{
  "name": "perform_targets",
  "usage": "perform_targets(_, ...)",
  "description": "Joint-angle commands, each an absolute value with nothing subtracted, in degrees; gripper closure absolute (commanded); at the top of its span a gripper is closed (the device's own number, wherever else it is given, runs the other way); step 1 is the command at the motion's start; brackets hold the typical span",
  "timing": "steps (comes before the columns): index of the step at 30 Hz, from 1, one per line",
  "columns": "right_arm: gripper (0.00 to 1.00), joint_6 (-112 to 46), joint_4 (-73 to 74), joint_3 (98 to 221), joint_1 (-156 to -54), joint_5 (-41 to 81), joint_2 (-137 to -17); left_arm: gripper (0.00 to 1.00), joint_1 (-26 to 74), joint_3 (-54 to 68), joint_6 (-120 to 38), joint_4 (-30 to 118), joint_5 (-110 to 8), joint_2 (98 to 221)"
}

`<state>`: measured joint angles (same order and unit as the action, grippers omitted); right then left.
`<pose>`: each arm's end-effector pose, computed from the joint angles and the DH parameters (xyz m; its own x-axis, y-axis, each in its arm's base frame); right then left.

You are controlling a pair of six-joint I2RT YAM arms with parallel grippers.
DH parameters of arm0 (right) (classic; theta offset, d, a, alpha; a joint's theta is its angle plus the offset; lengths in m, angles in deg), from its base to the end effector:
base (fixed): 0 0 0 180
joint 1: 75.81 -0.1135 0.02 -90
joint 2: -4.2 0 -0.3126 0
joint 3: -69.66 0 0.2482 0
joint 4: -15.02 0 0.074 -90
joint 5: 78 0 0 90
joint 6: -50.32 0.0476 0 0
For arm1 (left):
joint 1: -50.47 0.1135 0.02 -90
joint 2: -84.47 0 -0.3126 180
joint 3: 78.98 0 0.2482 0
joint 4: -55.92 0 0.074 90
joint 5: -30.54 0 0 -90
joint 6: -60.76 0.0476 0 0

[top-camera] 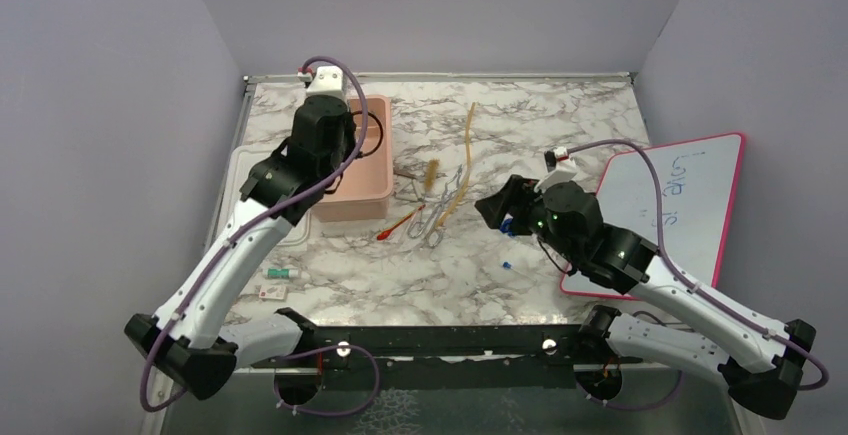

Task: Organize the chemistry lab equipment

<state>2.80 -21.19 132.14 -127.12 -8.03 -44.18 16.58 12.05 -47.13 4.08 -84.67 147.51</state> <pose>0.1147 0.1171 0.3630 -0.5348 0.3472 -0.7703 -0.2357 0.8142 0.5306 0.1811 -0.0972 0.4613 -0.3751 -0.0829 -0.9233 0.0692 0.9907 -0.1171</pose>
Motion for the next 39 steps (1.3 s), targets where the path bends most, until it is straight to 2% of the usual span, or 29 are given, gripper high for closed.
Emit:
perform_targets(1,0.28,5.31,-21.50,129.34,-127.23,-5.41,-43.80,1.00,28.69,12.39,-46.70,11.19,-80.98,154.10)
perform_targets(3,0.28,6.28,-19.88,127.93,-127.23,-3.87,-43.88,1.00,34.69,12.42,-48.43,12.67,-69.53,157.74)
perform_targets(10,0.30,8.15,-11.83,123.97,-127.23,5.11,-47.85,1.00,41.30,15.86,-51.59,14.43,-52.51,169.74)
perform_targets(17,0.30,9.03,-10.77,123.95,-127.23,5.81,-51.26,1.00,42.88,15.34,-52.80,15.56,-52.91,172.37)
perform_targets(23,0.30,8.22,-11.07,124.17,-127.23,4.32,-50.94,1.00,47.52,14.42,-56.12,15.92,-46.49,177.76)
perform_targets(29,0.30,8.26,-11.69,123.94,-127.23,4.08,-49.84,1.00,49.89,18.97,-57.09,15.90,-40.42,186.33)
perform_targets(35,0.30,9.02,-12.35,123.25,-127.23,2.60,-48.45,1.00,51.74,24.91,-57.45,14.11,-42.27,192.30)
perform_targets(39,0.30,9.51,-14.86,124.53,-127.23,0.62,-48.83,0.91,51.79,29.71,-56.80,11.65,-44.93,196.24)
